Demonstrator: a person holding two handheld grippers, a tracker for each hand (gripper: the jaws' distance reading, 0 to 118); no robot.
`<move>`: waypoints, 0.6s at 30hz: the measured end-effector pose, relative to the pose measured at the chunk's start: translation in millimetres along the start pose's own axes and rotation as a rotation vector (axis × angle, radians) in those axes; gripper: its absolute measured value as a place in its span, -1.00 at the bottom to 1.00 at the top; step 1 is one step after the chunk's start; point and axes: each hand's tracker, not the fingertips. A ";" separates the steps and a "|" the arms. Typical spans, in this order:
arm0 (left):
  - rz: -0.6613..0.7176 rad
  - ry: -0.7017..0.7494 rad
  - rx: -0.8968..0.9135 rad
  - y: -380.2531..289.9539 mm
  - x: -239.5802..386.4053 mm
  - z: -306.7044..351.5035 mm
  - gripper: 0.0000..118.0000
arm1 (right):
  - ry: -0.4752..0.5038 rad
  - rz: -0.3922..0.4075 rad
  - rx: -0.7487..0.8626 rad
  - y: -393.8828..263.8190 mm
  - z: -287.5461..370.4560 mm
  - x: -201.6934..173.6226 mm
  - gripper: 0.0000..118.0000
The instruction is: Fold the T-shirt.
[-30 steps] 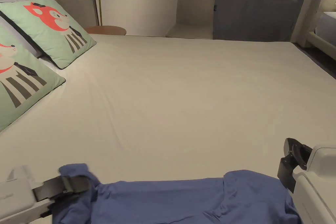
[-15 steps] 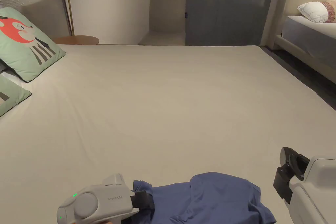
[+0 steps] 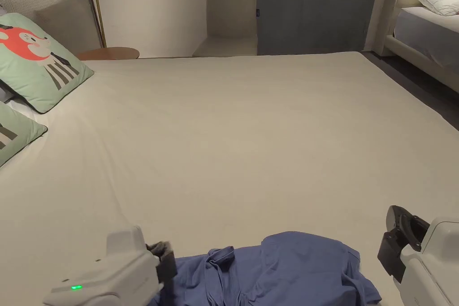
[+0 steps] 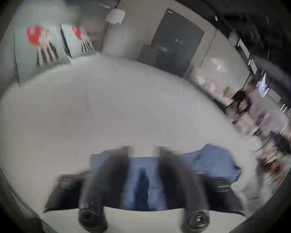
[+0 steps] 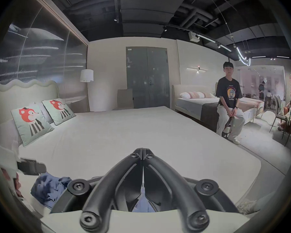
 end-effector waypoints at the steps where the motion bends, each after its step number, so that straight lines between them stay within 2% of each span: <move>1: -0.035 0.021 -0.025 -8.4 6.4 -5.9 -0.97 | 0.003 -0.001 -0.001 -0.5 -0.1 -0.2 -0.99; 5: -0.078 -0.037 -0.066 -39.6 39.2 -23.0 -0.98 | 0.006 -0.001 -0.003 -1.4 1.0 1.9 -0.99; 9: -0.288 0.035 -0.042 -59.6 85.2 -26.4 -0.98 | -0.006 -0.011 -0.002 -0.6 3.1 9.7 -0.99; 10: -0.326 0.009 -0.028 -60.6 93.1 -24.1 -0.98 | -0.012 -0.012 -0.001 -0.3 3.6 11.5 -0.99; 12: -0.298 -0.109 -0.068 -62.0 106.2 -23.0 -0.98 | -0.019 -0.016 -0.002 0.1 4.0 14.8 -0.99; 14: -0.348 -0.095 -0.063 -68.0 120.7 -26.1 -0.98 | -0.024 -0.021 -0.005 -0.5 4.0 17.6 -0.99; 16: -0.334 -0.107 -0.057 -64.6 125.0 -24.7 -0.98 | -0.031 -0.022 -0.004 -0.2 5.4 19.0 -0.99; 18: -0.207 -0.242 -0.071 -53.5 119.7 -17.4 -0.98 | -0.034 -0.021 -0.002 0.5 5.9 19.4 -0.99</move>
